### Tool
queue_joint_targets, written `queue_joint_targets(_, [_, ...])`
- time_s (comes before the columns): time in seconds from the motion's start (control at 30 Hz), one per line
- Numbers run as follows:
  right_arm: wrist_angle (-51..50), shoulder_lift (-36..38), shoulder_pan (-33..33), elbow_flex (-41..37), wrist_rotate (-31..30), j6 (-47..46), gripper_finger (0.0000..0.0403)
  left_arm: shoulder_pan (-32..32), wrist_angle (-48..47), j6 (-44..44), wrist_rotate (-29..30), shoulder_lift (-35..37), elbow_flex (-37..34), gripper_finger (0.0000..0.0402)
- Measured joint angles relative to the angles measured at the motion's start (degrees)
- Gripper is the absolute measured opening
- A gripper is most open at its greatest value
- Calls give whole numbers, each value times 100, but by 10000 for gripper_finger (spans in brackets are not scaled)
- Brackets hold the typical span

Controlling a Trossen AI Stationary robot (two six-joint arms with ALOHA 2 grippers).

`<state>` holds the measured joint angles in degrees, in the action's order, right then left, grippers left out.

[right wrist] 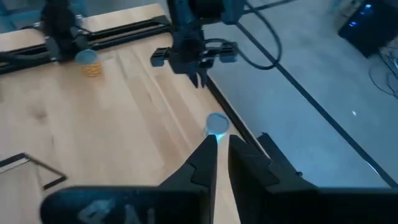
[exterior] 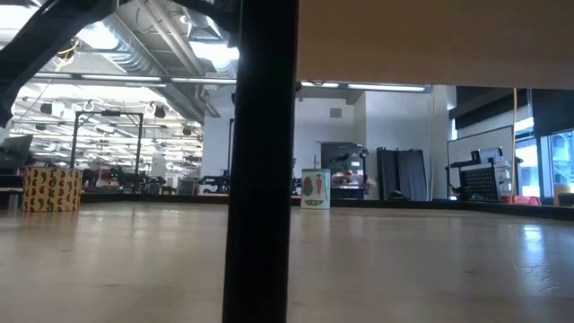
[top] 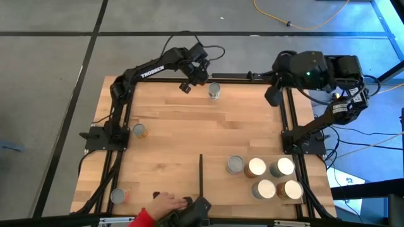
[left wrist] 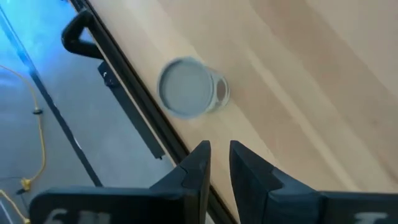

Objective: Pick and place cans onto a shelf
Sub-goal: Put the canned mixed vegetables on the shelf

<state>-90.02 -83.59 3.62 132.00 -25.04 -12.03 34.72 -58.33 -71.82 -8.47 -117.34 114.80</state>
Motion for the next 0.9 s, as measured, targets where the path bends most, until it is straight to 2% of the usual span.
queue_joint_targets(0.2, [2,-57,329,0,2,-284,42,321,-116,-127,-76,-40,0,54])
queue_joint_targets(0.37, [2,-129,508,-2,7,-390,42,760,110,-236,-1015,-42,0,54])
queue_joint_targets(0.47, [2,-166,632,-2,6,-513,42,886,450,689,-1210,-42,0,54])
queue_joint_targets(0.6, [2,-220,792,-2,4,-590,42,879,663,2727,-1406,-40,0,54])
queue_joint_targets(0.67, [2,-246,857,-2,6,-588,42,841,692,3214,-1501,-40,0,54])
queue_joint_targets(0.73, [2,-274,931,-2,6,-575,42,768,643,2928,-1502,-50,0,54])
queue_joint_targets(0.9, [12,-311,979,-80,114,-327,42,612,393,1582,-1516,-61,0,54])
